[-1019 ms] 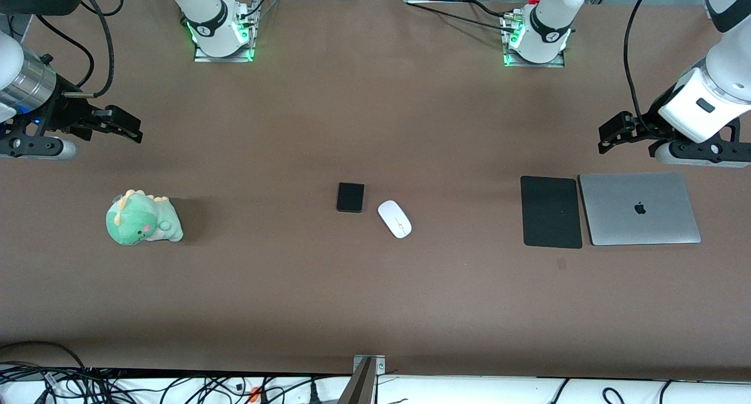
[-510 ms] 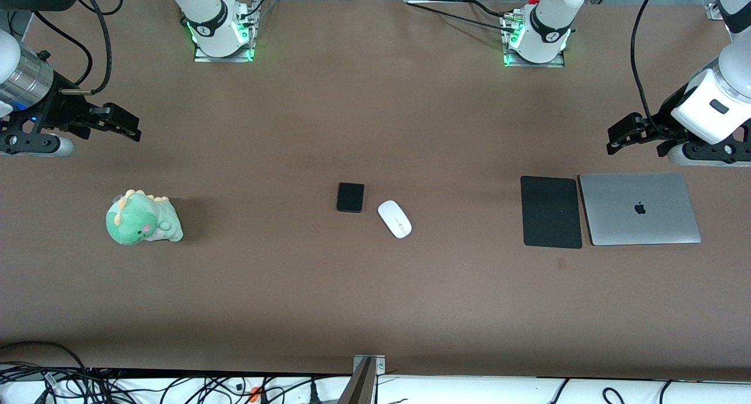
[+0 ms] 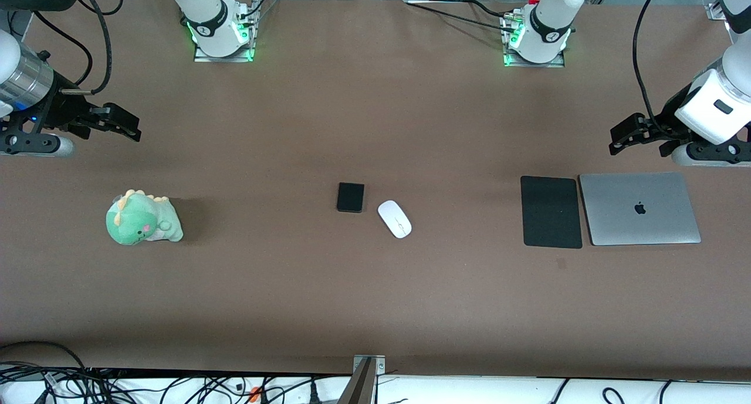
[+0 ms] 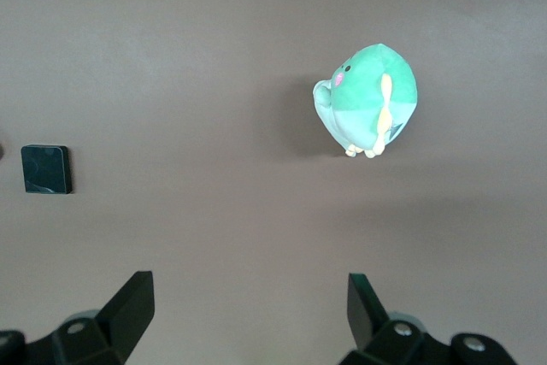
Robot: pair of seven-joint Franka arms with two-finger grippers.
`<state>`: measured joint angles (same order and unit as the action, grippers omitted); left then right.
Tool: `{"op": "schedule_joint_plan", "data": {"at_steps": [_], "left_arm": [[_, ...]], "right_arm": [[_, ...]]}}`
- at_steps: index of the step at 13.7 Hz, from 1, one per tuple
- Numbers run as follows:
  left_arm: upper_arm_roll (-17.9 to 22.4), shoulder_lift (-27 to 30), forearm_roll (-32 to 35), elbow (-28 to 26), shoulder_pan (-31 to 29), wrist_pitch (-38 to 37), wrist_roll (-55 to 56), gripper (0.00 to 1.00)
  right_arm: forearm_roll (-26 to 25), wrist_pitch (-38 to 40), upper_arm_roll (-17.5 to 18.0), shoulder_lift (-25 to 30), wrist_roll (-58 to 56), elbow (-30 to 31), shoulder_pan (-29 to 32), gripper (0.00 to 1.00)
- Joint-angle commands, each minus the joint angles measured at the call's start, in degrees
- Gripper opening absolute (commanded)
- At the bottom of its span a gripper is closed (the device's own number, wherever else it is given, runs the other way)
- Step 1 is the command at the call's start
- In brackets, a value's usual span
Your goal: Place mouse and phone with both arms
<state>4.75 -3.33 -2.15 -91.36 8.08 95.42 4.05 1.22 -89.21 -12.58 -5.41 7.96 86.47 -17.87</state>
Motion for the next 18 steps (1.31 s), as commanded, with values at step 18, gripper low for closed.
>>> {"op": "schedule_joint_plan", "data": {"at_steps": [18], "left_arm": [[-0.8, 0.8, 0.5, 0.2, -0.5, 0.1, 1.4, 1.00]], "right_arm": [[0.3, 0.6, 0.3, 0.9, 0.6, 0.5, 0.1, 1.00]]}}
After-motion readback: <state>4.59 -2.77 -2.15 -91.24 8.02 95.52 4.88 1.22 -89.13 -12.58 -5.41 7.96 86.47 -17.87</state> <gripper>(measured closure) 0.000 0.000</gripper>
